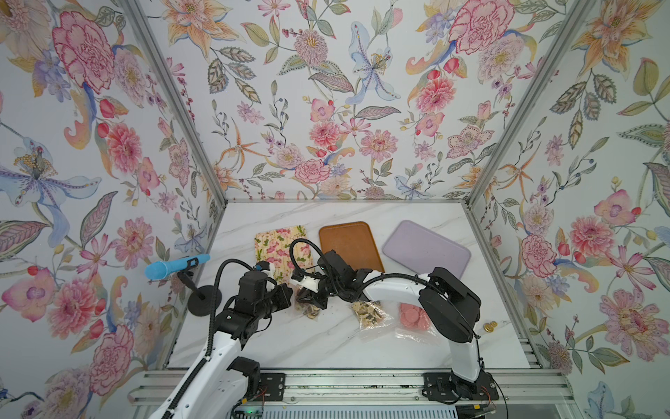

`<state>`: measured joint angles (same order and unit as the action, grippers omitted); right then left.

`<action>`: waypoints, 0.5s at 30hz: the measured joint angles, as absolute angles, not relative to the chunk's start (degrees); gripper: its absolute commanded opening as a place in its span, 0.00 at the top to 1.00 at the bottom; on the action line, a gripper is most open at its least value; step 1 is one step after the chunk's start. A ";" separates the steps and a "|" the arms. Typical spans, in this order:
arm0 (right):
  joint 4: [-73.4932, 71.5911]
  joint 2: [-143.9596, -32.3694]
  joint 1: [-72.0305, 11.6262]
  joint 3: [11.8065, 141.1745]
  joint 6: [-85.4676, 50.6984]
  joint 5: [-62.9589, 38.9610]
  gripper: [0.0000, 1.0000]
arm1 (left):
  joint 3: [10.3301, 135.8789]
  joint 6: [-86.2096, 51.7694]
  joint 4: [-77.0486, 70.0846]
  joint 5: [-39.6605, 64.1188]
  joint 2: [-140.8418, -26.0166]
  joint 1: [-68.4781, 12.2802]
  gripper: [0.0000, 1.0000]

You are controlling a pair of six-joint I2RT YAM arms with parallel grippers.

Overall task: Pour cookies out of the ziploc bag
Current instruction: Open the ziploc bag at the center of the board.

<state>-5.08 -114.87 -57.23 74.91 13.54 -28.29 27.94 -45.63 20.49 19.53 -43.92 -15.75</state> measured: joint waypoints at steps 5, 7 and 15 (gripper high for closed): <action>-5.13 -114.98 -56.93 74.91 13.08 -28.29 1.00 | 27.94 -45.58 20.49 19.51 -43.92 -15.75 1.00; -5.19 -114.98 -56.69 74.89 13.04 -28.29 1.00 | 27.94 -45.43 20.49 19.51 -43.92 -15.75 1.00; -8.69 -114.19 -55.29 71.48 11.22 -28.08 1.00 | 27.94 -45.41 20.51 19.27 -43.92 -15.75 0.96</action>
<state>-8.69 -114.19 -55.29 71.48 11.22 -28.08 27.94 -45.41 20.51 19.27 -43.92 -15.75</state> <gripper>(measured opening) 0.040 0.048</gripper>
